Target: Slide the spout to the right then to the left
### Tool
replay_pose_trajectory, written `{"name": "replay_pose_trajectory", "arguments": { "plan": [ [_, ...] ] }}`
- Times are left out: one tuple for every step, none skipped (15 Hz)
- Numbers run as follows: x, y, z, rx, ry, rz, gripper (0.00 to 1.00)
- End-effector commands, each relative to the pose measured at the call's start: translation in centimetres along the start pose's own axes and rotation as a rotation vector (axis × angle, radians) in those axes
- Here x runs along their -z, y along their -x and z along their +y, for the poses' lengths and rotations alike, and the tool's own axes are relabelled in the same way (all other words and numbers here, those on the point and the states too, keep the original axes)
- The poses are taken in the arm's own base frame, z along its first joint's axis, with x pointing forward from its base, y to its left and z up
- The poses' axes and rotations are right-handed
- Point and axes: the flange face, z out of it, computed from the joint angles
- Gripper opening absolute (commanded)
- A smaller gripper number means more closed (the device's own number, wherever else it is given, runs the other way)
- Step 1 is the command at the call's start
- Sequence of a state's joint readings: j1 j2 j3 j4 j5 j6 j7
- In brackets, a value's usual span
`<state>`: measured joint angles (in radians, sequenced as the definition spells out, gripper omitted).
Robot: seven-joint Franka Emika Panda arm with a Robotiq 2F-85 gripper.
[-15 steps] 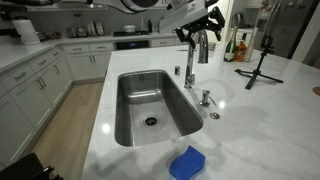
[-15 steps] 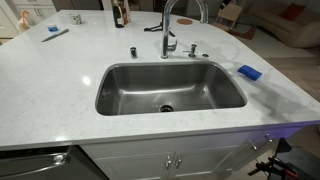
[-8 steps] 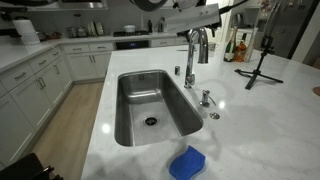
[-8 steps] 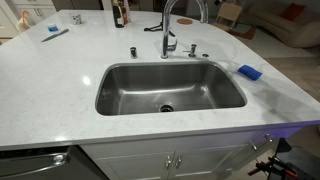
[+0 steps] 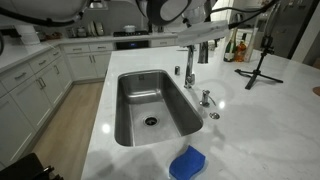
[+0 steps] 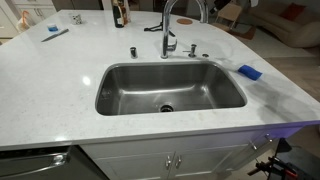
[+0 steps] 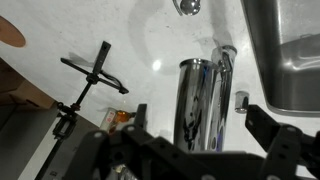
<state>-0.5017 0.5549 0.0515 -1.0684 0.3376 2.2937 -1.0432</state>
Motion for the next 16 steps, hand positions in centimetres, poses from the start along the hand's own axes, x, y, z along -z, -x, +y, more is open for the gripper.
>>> {"name": "replay_pose_trajectory", "arguments": {
  "plan": [
    [-1.5, -0.5, 1.0, 0.068, 0.068, 0.049, 1.0],
    [-2.1, -0.6, 1.2, 0.078, 0.093, 0.062, 1.0],
    [-2.7, -0.6, 1.4, 0.084, 0.111, 0.074, 1.0],
    [-3.1, -0.8, 1.4, 0.09, 0.13, 0.089, 1.0],
    [-3.6, -0.9, 1.4, 0.083, 0.146, 0.103, 1.0],
    [-3.5, -1.0, 1.2, 0.085, 0.108, 0.103, 1.0],
    [-3.7, -0.2, 0.8, 0.055, 0.099, 0.072, 1.0],
    [-4.0, -0.4, 0.7, 0.056, 0.096, 0.078, 1.0],
    [-4.1, -0.5, 0.7, 0.056, 0.095, 0.081, 1.0],
    [-4.1, -0.5, 0.7, 0.057, 0.096, 0.082, 1.0],
    [-4.1, -0.5, 0.7, 0.057, 0.096, 0.082, 1.0],
    [-4.0, -0.5, 0.7, 0.057, 0.097, 0.083, 1.0],
    [-3.9, -0.5, 0.8, 0.033, 0.116, 0.095, 1.0],
    [-4.0, -0.8, 0.6, -0.002, 0.133, 0.097, 1.0],
    [-4.3, -1.2, 0.3, -0.039, 0.155, 0.094, 1.0],
    [-4.6, -1.7, 0.0, -0.068, 0.172, 0.087, 1.0]
  ]
}}
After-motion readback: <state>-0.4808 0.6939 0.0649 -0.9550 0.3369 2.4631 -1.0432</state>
